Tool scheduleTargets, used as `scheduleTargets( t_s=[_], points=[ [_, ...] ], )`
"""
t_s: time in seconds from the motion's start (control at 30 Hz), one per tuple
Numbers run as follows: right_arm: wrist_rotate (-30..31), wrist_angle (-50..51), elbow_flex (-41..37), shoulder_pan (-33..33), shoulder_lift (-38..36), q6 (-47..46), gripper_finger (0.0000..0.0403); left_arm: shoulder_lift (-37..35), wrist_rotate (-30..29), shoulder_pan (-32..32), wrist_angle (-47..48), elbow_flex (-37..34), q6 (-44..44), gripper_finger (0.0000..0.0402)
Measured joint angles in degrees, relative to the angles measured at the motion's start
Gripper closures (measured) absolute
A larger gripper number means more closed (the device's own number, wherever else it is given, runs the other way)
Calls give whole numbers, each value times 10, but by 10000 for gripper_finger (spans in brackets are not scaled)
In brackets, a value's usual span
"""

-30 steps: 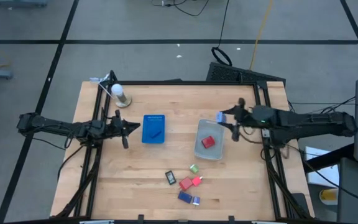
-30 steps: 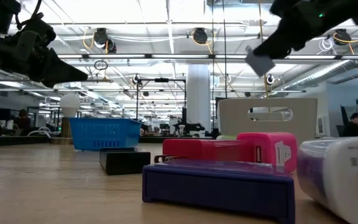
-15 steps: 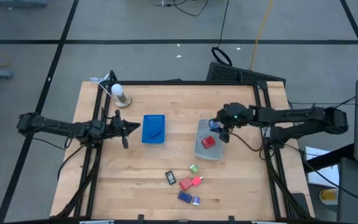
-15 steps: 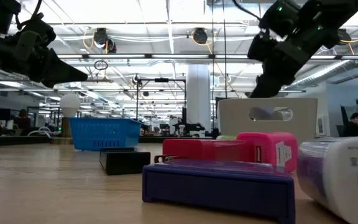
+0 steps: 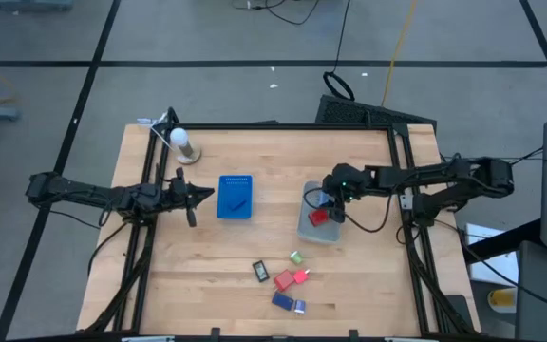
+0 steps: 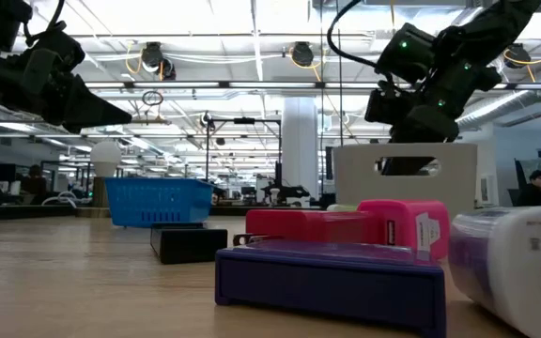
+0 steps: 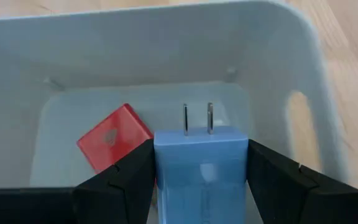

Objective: Pick & Place Office items
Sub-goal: Put the blue charger adapter into the gray bin, then put the black digital clock into the blue bin

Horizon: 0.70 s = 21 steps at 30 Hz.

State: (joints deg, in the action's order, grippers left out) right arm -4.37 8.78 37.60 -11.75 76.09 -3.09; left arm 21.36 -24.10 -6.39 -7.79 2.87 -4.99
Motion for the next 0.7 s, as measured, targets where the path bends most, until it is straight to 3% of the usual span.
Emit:
scheduleTargets(
  t_s=[0.23,0.5,0.7],
  points=[
    [0,-14,1,0,10,14,190,0,0,0,4,0,-1,378],
    [-3,-27,-1,2,-6,7,135,0,0,0,7,0,-1,378],
    [-3,-43,-1,3,-23,7,115,0,0,0,7,0,-3,378]
  ],
)
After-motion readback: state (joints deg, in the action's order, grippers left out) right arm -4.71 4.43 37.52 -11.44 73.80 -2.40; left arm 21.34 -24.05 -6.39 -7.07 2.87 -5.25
